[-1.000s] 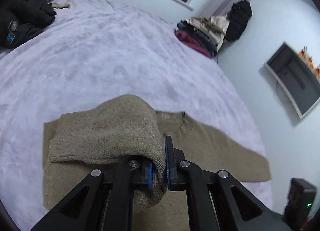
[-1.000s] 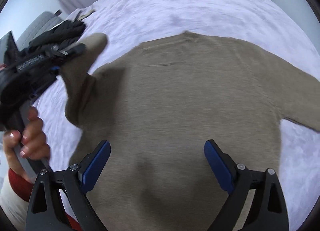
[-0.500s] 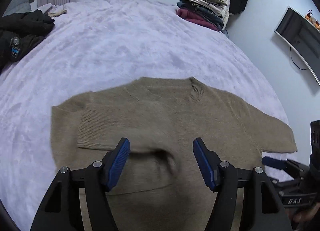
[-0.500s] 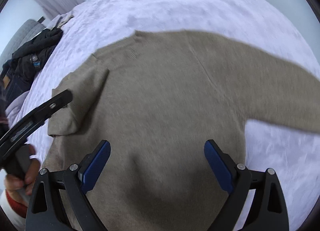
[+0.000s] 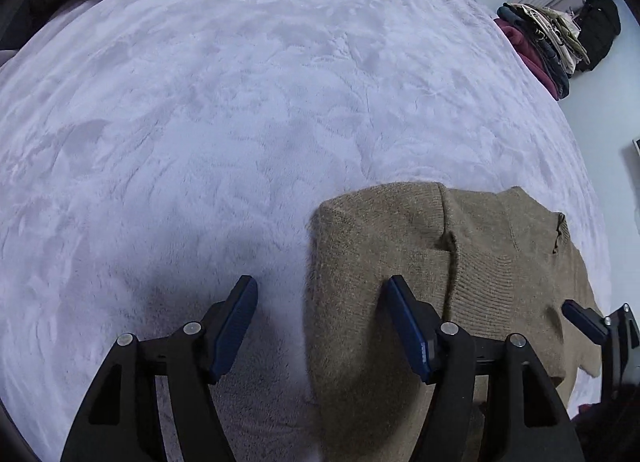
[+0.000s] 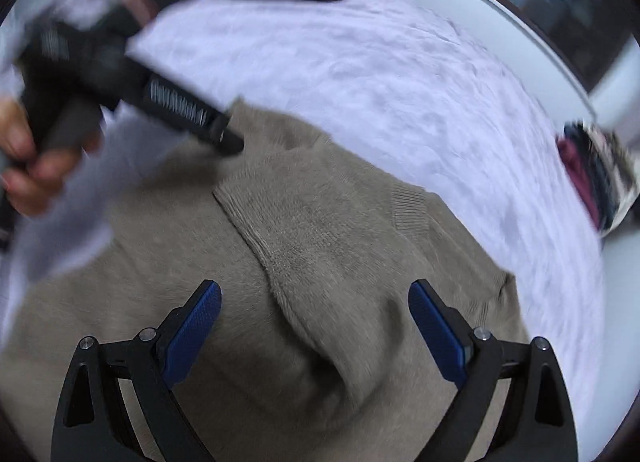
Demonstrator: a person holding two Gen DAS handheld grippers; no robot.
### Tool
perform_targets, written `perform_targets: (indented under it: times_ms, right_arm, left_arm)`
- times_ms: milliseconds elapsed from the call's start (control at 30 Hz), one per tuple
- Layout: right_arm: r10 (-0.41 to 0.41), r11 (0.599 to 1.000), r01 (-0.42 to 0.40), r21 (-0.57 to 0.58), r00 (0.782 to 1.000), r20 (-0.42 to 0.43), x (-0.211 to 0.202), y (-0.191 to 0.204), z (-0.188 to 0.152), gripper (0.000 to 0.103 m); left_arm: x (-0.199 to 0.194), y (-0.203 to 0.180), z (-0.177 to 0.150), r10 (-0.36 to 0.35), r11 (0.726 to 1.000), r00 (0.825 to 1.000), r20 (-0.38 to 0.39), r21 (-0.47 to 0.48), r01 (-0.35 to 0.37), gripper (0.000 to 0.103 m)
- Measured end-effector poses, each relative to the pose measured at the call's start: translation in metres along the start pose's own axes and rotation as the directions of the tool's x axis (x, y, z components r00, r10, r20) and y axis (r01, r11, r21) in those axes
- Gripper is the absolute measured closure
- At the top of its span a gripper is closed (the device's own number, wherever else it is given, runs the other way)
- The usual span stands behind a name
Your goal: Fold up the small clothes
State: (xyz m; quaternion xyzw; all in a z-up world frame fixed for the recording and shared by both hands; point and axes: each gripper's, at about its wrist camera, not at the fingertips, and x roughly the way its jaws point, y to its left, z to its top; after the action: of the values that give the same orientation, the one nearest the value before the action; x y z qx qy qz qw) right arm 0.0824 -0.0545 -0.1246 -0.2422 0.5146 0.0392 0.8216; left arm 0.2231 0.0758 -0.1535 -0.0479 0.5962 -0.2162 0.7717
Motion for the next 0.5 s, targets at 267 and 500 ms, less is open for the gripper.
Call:
perform_targets:
  times_ms: [267,500]
  right_arm:
    - [0.090,0.831,-0.137,0.539,0.990,0.112,-0.011,-0.104,-0.039,0.092]
    - [0.273,0.178,-0.329,0.927,0.922,0.275,0.007,-0.181,-0.195,0.036]
  left_arm:
    - [0.000,-0.016,0.008,-0.028,0.999,1.000,0.001,0.037,0.028,0.036]
    - [0.009,-0.025,0.010,0.015,0.998,1.000,-0.008,0.063,-0.015,0.072]
